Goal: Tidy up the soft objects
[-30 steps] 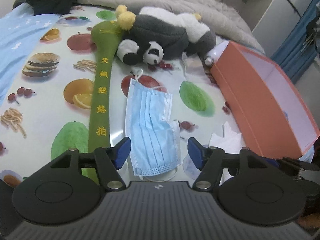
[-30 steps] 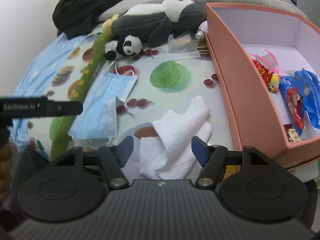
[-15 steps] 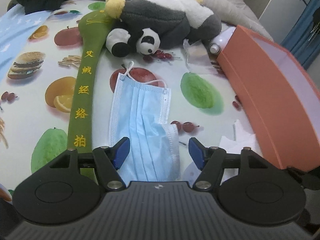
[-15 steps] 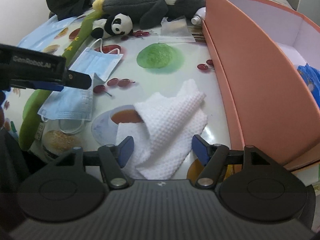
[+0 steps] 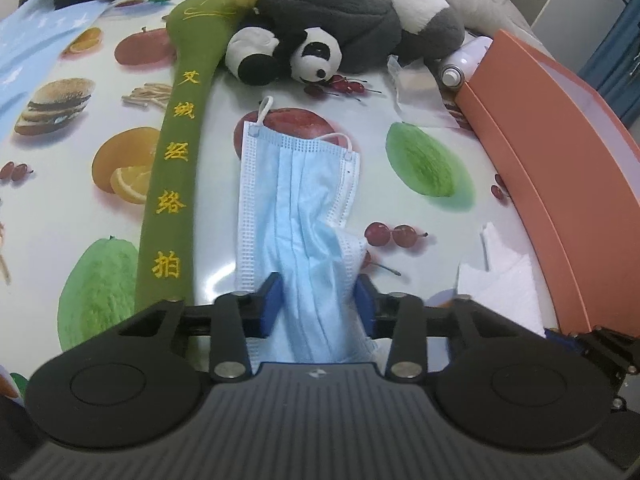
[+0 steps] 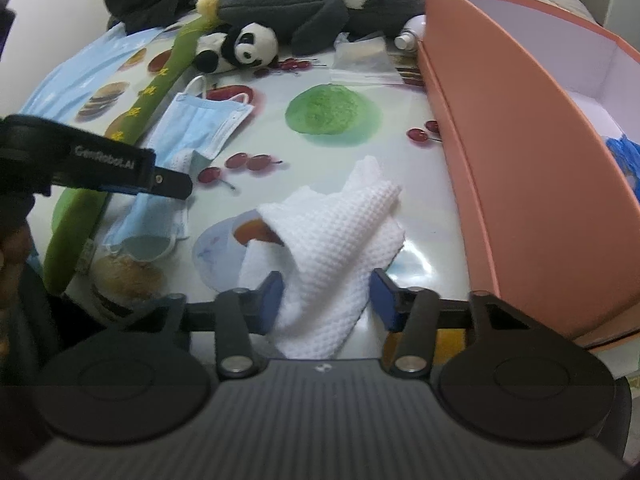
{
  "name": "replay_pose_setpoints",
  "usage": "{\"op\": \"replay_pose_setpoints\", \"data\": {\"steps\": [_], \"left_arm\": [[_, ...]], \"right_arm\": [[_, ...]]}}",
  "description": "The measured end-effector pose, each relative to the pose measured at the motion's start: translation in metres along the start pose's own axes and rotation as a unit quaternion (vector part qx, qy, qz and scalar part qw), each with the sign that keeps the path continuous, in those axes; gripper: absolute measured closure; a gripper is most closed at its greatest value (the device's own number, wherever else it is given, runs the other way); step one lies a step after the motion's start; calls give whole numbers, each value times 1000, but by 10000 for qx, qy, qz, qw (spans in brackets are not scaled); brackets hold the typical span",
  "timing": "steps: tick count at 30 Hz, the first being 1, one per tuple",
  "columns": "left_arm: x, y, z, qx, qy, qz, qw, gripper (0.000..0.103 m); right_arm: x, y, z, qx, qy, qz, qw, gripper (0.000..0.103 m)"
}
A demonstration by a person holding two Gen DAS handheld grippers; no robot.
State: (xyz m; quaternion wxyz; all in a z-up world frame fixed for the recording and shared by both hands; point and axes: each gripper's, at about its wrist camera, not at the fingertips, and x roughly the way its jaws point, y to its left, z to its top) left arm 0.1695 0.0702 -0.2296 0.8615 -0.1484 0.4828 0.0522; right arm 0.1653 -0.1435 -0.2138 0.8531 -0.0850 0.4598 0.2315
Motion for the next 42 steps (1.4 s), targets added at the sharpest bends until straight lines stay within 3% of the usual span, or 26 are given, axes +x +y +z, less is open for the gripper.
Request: {"op": "replay_pose_setpoints", "data": {"steps": [3, 4, 7, 12, 21, 35, 42], "left_arm": [[-1, 3, 0, -67, 37, -57, 10000, 83], [-2, 5, 0, -116, 50, -89, 9999, 85], [-6, 5, -1, -151, 29, -100, 9998, 89], [-29, 3, 0, -202, -194, -165, 9995, 90], [-69, -9, 4, -190, -451, -449, 9978, 90], [-148, -51, 14, 258, -1042, -916, 9900, 90], [-168, -76, 18, 567, -1114, -1202, 9848, 90]], "right_arm": [[0, 4, 1, -34, 32, 80, 10000, 74], [-1, 5, 2, -20, 38, 84, 10000, 83], [-3, 4, 4, 91, 50, 106, 9999, 86], [-17, -1, 7, 437, -58, 213, 9988, 87], [-59, 0, 26, 490, -499, 121, 9975, 87], [-134, -11, 53, 750, -1156, 181, 9903, 87], [-169, -18, 53, 848, -1510, 19, 9849, 87]]}}
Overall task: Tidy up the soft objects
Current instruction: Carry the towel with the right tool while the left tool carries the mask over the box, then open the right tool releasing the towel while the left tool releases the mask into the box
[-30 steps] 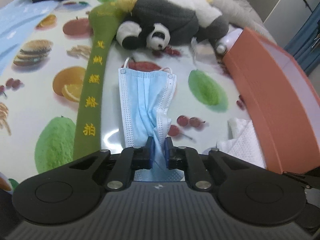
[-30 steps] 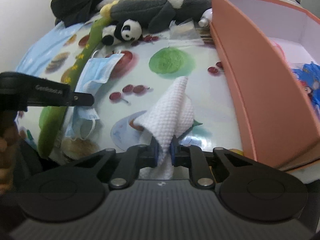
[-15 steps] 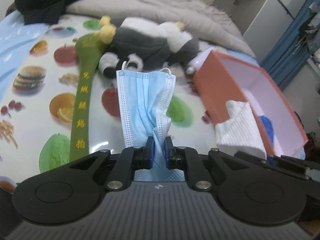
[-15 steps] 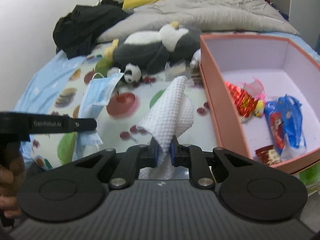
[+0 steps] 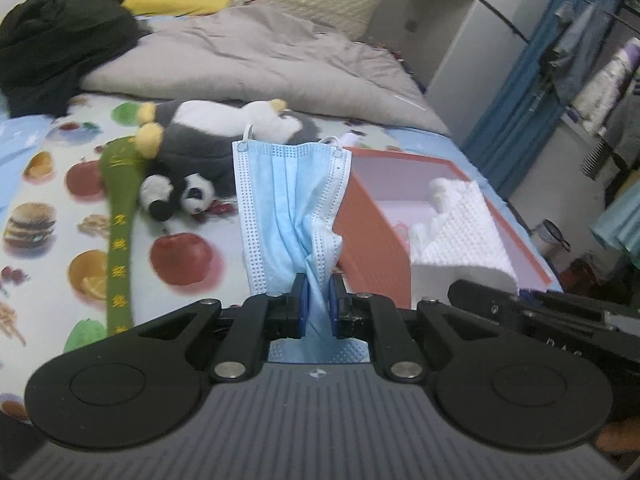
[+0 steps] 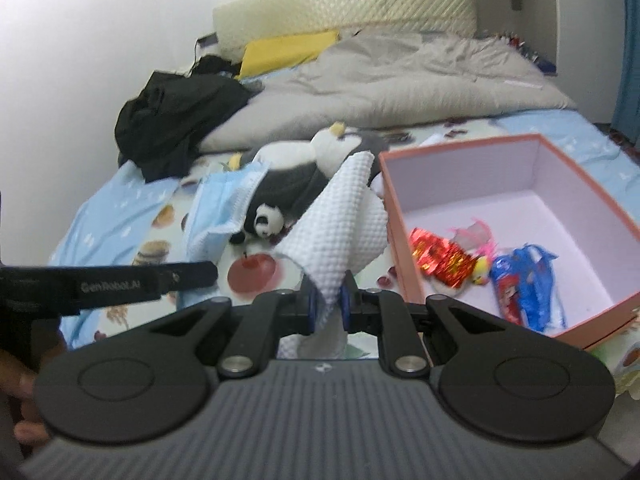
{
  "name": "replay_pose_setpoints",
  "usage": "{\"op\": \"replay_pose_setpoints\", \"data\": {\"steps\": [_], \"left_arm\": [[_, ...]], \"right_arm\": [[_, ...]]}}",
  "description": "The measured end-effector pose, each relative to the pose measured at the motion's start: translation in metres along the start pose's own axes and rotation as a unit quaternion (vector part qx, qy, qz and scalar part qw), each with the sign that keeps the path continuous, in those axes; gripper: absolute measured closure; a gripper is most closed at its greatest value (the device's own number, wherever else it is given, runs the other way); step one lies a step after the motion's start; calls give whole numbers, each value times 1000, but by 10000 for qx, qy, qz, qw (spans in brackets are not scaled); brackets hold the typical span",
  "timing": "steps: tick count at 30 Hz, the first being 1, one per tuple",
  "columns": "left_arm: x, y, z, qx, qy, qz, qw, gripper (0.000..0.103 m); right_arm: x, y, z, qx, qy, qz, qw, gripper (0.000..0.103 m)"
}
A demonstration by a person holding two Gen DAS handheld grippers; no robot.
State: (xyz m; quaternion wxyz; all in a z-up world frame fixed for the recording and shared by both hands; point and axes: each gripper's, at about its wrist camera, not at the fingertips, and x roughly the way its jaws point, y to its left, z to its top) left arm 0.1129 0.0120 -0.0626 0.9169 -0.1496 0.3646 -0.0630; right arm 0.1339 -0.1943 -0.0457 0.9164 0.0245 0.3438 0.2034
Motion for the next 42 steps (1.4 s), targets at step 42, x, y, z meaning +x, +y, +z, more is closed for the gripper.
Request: {"op": "replay_pose_setpoints", "data": {"steps": [42], "left_arm": [[235, -145, 71, 1092, 1288, -867, 9818, 90]], "right_arm": [[73, -191, 28, 1339, 477, -955, 9852, 86]]}}
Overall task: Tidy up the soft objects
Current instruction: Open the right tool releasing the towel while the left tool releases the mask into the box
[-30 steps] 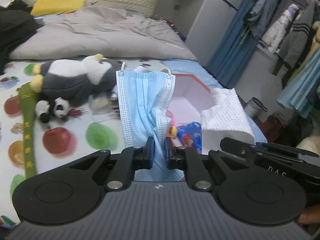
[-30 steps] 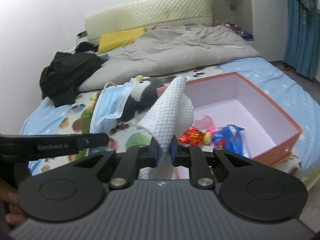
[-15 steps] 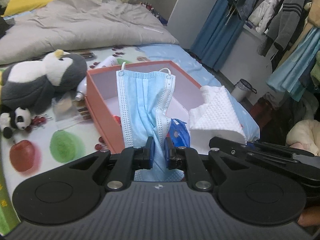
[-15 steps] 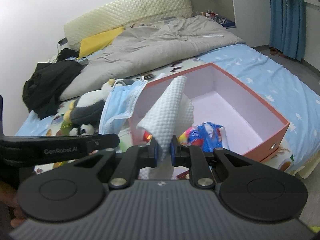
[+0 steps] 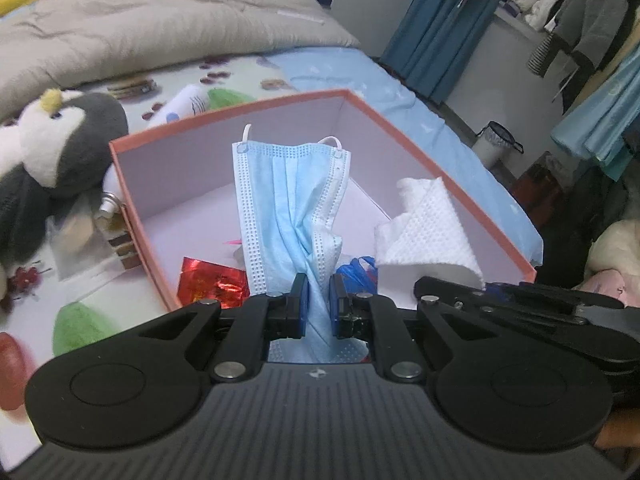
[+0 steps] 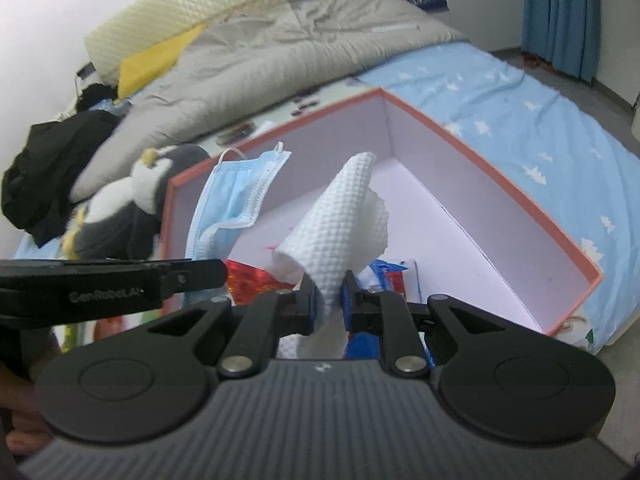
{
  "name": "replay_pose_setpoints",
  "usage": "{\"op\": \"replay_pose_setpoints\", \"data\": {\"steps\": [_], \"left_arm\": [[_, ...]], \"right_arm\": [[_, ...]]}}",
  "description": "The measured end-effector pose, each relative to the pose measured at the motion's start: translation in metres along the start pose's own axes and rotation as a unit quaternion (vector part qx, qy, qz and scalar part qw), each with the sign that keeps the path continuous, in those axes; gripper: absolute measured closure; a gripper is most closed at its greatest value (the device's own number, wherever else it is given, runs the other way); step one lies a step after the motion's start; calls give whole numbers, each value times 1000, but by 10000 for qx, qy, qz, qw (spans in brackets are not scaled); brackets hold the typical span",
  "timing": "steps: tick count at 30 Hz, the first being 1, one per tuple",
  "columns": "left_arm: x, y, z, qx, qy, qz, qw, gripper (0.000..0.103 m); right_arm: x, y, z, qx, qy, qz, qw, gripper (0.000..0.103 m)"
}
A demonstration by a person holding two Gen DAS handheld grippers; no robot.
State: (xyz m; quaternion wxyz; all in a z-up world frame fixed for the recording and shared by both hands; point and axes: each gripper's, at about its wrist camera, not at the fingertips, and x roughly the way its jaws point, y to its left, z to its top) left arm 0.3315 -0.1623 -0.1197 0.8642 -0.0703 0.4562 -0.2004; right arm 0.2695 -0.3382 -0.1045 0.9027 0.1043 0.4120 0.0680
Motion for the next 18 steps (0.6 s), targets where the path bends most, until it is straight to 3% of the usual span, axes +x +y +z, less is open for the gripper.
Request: {"op": "replay_pose_setpoints", "data": {"steps": [8, 10, 12, 18], "left_arm": [[36, 7, 13, 118, 166, 44, 9998, 89], [39, 11, 13, 45, 187, 39, 9998, 87], [39, 14, 13, -25, 190, 68, 9998, 64], [24, 17, 11, -80, 54, 82, 9999, 61]], "right_arm": [[34, -13, 3, 94, 260, -90, 9996, 82], [39, -16, 5, 128, 332, -157, 9992, 66], [42, -17, 6, 170, 365, -180, 9990, 46], [35, -15, 6, 131, 282, -276, 9991, 43]]}}
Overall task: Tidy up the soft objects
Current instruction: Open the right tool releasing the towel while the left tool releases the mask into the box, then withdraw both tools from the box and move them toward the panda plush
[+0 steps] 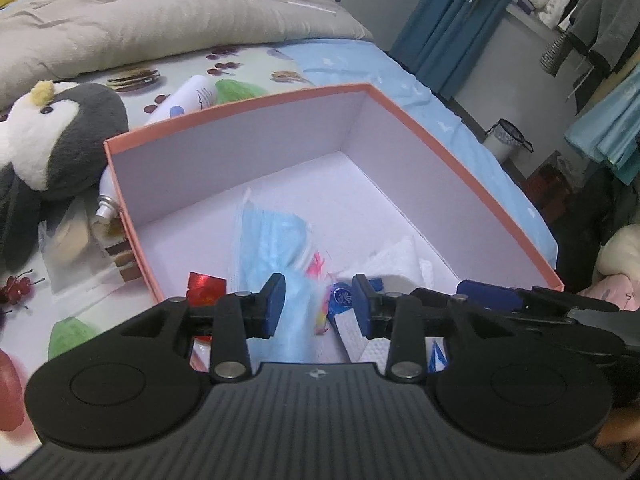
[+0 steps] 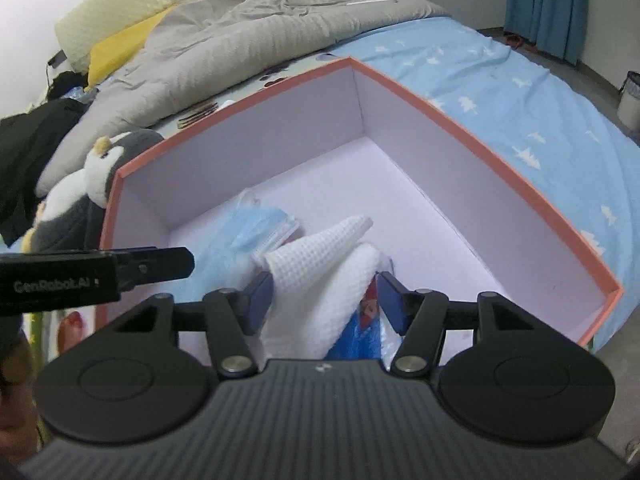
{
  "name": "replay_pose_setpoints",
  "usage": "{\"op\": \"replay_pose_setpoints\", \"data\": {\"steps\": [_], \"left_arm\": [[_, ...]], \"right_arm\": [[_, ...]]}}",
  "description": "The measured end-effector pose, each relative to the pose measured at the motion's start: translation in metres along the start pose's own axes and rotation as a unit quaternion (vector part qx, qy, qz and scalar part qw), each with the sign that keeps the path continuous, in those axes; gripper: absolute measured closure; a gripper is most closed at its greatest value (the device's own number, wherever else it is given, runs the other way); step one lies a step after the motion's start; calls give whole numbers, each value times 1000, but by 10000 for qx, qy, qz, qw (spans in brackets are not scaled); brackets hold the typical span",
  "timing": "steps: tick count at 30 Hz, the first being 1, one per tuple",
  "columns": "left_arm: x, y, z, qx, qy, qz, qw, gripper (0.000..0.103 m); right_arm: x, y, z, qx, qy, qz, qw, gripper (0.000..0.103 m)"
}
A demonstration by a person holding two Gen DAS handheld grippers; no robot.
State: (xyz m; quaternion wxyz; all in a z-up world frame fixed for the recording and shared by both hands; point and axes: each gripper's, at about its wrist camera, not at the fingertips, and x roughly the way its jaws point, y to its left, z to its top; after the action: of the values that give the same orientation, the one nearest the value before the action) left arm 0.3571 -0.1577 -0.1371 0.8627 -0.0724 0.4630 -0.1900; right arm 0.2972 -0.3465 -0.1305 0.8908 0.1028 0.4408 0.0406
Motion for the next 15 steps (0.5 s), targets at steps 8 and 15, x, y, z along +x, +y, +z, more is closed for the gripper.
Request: {"op": "replay_pose_setpoints", "data": {"steps": [8, 15], "left_arm": [[-51, -7, -11, 65, -334, -5, 9994, 61], [-113, -6, -37, 34, -654, 82, 9978, 60]], "right_arm": [[-38, 16, -6, -35, -257, 117, 9996, 43], [-84, 38, -22, -126, -552, 248, 9981, 43]]}}
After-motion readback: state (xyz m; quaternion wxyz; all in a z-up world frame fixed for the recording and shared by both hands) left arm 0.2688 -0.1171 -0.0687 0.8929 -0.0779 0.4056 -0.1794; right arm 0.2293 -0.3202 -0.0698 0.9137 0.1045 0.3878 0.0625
